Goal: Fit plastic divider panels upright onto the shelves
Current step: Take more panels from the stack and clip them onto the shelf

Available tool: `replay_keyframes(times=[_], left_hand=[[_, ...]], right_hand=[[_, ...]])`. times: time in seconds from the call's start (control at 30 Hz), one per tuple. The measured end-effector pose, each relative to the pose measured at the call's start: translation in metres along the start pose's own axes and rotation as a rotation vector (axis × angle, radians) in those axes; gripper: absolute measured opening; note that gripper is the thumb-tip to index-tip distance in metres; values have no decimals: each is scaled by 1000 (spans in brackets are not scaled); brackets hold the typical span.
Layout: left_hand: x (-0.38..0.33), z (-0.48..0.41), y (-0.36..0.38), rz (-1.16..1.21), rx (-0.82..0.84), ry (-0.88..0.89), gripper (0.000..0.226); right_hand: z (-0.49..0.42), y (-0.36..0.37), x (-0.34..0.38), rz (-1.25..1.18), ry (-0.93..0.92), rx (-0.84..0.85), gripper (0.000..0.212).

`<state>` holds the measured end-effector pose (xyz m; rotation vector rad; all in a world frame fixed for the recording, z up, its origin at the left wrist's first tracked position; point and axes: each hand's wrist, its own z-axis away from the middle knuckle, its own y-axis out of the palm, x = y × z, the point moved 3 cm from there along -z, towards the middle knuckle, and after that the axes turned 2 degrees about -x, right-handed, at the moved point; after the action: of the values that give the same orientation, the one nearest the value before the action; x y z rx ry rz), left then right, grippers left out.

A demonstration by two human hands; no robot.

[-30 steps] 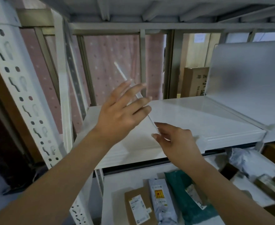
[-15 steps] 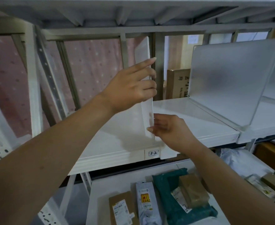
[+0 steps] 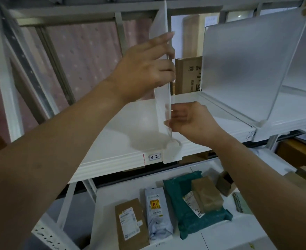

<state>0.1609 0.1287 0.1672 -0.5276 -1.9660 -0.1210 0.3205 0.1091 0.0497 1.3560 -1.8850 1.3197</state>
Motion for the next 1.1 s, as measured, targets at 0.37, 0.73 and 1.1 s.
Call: replay_keyframes(times=[0.37,0.73,1.1], left_hand=[[-6,-1,-12,64,-35,-45,20],[-9,-15,-5,228,129,-25,17],[-13,-3,-9,336,53,-130,22]], right_hand=[[9,-1,-2,189,-56,30,43],[10,12,-3,696,-167,-120,55],[15,29,-17,515,-336,-204,49]])
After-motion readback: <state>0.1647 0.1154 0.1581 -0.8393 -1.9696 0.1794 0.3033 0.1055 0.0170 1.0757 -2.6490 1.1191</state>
